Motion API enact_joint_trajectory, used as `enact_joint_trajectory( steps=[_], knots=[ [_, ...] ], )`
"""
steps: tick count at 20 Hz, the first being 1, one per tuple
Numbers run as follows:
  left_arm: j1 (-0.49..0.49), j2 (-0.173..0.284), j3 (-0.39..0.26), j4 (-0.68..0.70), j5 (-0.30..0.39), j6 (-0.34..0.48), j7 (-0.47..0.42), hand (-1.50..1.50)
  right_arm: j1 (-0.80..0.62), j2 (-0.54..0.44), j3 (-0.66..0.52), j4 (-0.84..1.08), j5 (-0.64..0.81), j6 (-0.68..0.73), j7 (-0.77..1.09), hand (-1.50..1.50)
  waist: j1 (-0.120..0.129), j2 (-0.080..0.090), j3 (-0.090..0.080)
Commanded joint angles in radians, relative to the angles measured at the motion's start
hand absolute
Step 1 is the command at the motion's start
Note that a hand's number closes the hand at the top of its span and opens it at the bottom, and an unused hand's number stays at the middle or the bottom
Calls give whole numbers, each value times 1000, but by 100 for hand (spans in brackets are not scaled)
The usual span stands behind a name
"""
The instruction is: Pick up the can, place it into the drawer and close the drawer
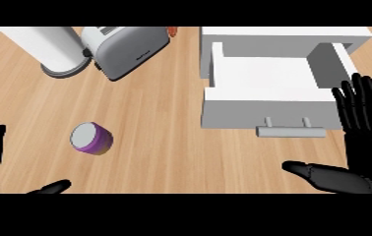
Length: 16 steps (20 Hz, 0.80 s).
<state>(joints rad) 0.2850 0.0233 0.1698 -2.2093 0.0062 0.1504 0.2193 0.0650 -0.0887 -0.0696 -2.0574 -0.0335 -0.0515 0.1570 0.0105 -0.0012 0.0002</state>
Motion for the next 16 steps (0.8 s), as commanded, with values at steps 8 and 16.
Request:
enact_joint_trajectory(
  steps=[8, 16],
  knots=[
    [37, 1, 94, -89, 43, -21, 109, -150, 47, 17, -29, -3, -9, 14, 3, -150, -9, 0, 0],
    [-27, -23, -37, 63, -42, 51, 82, -150, 34, -47, -145, 64, -99, 95, -32, -150, -11, 1, 0]
  ],
)
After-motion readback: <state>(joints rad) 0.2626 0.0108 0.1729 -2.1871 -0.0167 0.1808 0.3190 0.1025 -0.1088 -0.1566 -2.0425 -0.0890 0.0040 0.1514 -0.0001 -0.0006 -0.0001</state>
